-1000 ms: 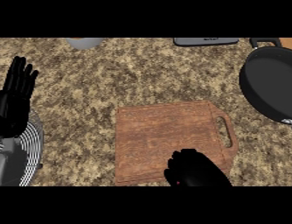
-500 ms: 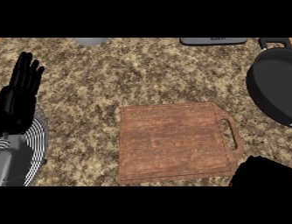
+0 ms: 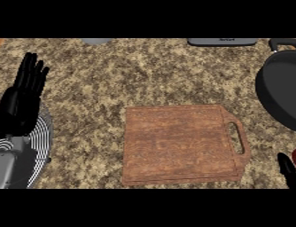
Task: Pick the bell pepper from the cutting board and place it in the pot
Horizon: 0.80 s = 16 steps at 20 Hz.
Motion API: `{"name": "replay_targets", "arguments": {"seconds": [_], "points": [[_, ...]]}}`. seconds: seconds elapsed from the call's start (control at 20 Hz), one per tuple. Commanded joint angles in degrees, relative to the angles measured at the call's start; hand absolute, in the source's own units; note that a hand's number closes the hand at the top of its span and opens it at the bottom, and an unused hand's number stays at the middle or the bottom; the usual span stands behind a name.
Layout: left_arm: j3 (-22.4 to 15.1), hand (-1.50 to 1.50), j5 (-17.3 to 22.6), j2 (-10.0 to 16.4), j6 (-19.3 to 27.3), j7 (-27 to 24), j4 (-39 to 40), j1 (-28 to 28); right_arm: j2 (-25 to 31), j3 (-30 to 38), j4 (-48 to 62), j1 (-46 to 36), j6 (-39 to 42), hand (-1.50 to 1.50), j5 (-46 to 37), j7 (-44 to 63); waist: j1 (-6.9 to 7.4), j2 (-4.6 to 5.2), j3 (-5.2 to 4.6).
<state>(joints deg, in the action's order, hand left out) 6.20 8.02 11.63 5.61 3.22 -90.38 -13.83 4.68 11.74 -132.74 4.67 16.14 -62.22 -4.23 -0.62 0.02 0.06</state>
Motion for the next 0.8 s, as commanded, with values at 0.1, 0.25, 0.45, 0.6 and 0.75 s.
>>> {"name": "replay_targets", "arguments": {"seconds": [0.1,0.25,0.45,0.6,0.75], "points": [[-0.1,0.0,-0.3,-0.5,-0.1,-0.9,2.2,-2.0,12.5,21.9,13.3,-9.6,5.4,1.5,19.5,-5.3,0.1,0.08,-0.01],[-0.1,0.0,-1.0,-0.1,0.8,0.8,1.7,-3.3,18.6,28.7,25.3,-13.7,5.1,1.5,24.5,-9.3,0.26,0.08,0.03],[0.8,0.0,0.6,0.4,-1.4,-0.7,1.1,-1.4,24.8,29.0,44.1,-19.7,-1.2,1.5,21.6,-16.2,1.57,0.3,0.01],[0.3,0.0,-0.3,-0.6,-0.7,-1.2,2.7,-2.2,29.0,28.2,54.2,-22.7,-2.1,1.5,22.7,-22.0,1.32,0.23,-0.01],[-1.4,0.0,-1.7,-2.1,0.6,-0.8,1.2,-1.5,31.5,26.1,66.9,-27.0,-8.1,1.5,19.6,-27.4,1.91,0.35,0.03]]}}
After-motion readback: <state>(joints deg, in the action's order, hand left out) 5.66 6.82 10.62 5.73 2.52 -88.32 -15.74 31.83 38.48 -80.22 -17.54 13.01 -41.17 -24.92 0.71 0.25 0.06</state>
